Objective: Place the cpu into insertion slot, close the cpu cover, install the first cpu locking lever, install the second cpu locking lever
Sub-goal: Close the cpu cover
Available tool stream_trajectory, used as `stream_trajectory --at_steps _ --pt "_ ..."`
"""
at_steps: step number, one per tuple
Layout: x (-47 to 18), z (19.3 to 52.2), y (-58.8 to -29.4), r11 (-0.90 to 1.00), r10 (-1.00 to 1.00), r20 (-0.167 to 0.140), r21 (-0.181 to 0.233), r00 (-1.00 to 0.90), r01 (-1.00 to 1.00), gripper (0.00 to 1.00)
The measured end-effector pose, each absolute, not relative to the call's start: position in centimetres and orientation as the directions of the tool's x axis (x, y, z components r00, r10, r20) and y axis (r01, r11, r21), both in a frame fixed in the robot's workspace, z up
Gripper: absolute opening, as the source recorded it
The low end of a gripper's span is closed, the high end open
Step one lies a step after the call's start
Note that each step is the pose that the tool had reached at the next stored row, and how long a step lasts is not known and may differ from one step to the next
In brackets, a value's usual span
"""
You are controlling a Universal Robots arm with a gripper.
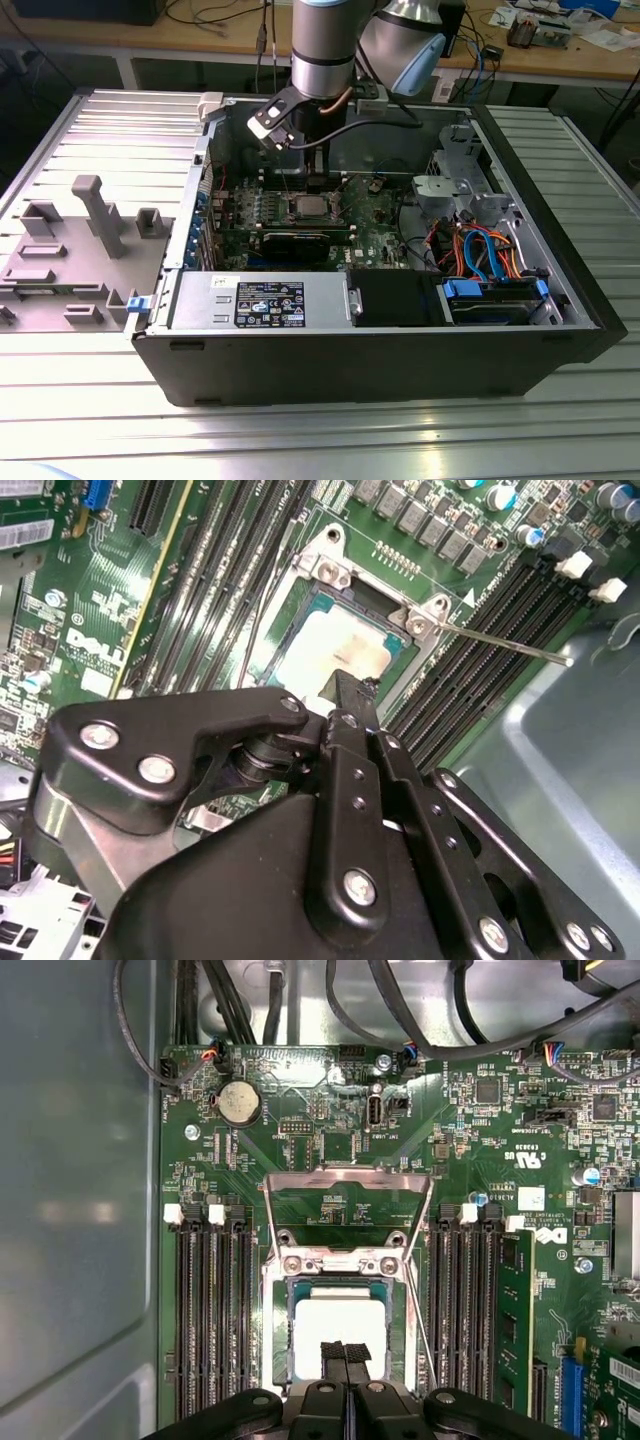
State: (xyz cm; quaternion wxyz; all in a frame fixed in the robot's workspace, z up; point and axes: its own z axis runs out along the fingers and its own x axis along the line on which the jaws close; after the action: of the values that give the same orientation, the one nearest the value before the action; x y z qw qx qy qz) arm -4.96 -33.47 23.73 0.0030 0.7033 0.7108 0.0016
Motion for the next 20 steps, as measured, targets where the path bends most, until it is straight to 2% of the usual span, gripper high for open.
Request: stream_trajectory --at_steps 20 --pt "-4.84 24.21 -33.46 0.011 1.000 -0.002 0.006 -0.011 1.000 0.11"
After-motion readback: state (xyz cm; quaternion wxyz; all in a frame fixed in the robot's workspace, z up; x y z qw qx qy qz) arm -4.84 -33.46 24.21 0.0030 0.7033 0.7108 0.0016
